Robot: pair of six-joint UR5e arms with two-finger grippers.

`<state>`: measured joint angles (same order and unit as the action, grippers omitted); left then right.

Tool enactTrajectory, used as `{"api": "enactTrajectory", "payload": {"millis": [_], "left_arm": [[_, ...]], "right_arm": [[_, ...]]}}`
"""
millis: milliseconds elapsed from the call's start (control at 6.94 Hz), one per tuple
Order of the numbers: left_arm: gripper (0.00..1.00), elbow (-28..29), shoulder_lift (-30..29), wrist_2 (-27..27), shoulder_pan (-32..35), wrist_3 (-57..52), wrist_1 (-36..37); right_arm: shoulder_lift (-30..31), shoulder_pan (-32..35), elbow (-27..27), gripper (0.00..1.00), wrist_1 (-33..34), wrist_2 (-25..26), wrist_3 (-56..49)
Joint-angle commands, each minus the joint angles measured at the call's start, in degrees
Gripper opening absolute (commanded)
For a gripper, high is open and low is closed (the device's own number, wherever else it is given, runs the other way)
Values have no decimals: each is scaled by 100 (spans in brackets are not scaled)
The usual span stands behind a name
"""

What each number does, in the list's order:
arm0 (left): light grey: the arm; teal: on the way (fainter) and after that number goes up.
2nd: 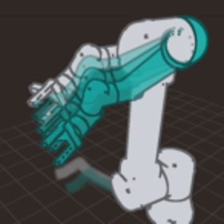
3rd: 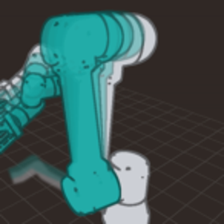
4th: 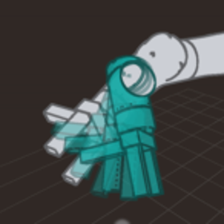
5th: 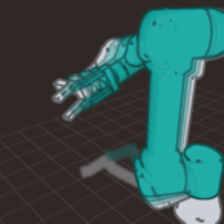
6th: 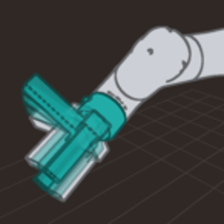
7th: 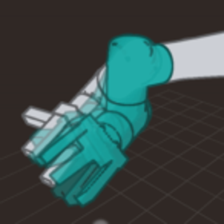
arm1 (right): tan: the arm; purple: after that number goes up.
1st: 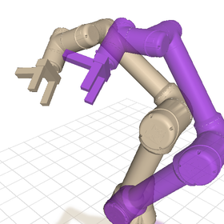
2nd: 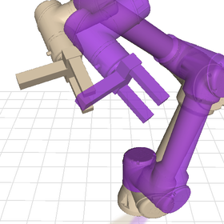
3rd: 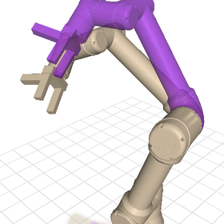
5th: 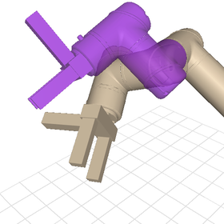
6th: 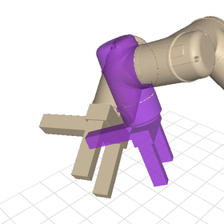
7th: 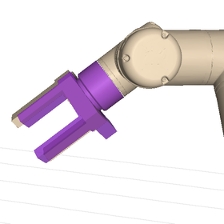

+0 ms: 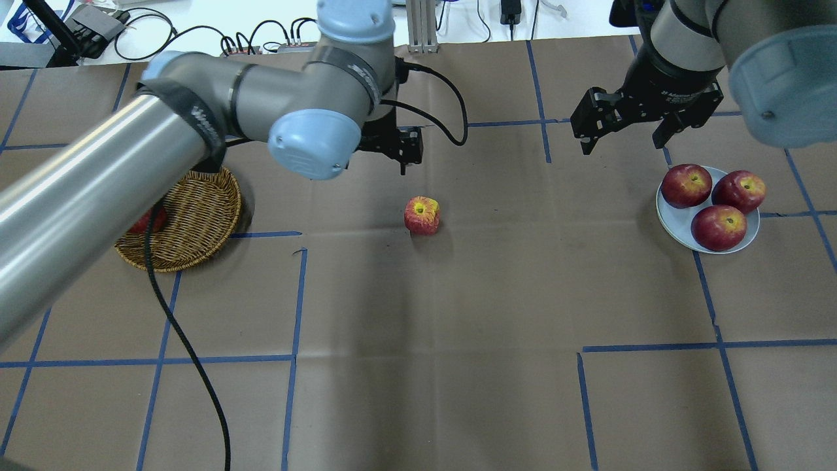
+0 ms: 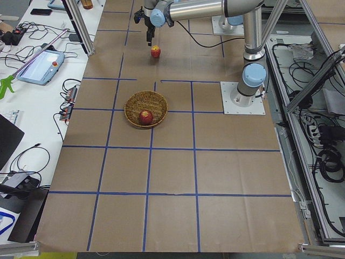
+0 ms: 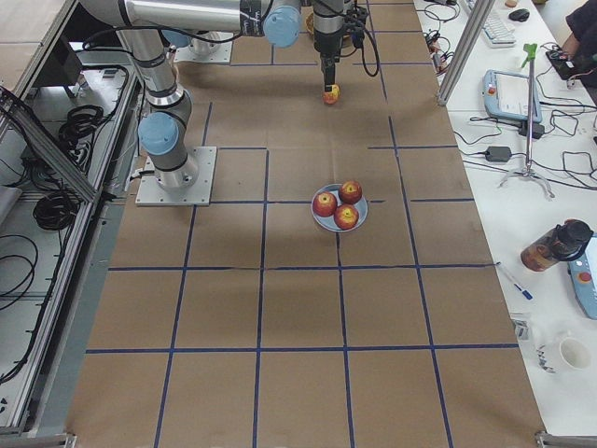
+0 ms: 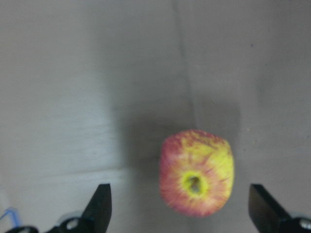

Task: Transfer apple from basket to plate
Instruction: 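Raise the left gripper back over the basket while the right gripper reaches toward the apple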

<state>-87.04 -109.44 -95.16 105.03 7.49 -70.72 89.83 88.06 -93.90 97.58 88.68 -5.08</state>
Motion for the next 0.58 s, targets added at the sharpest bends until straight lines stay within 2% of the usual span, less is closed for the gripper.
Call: {"api": "enactTrajectory", "payload": {"millis": [0,288,432], "left_arm": [[99,-129,904,-2,-919,-712,-511],[99,-147,1537,-11,-1544,-1197,-1345],[99,-147,1697,6,-1721,-1467,-1557]], "right_arm": [[-35,0,38,100,16,-9,24],[-62,131,38,100,103,-35,103],[-245,428,73,100,191,-26,443]]}}
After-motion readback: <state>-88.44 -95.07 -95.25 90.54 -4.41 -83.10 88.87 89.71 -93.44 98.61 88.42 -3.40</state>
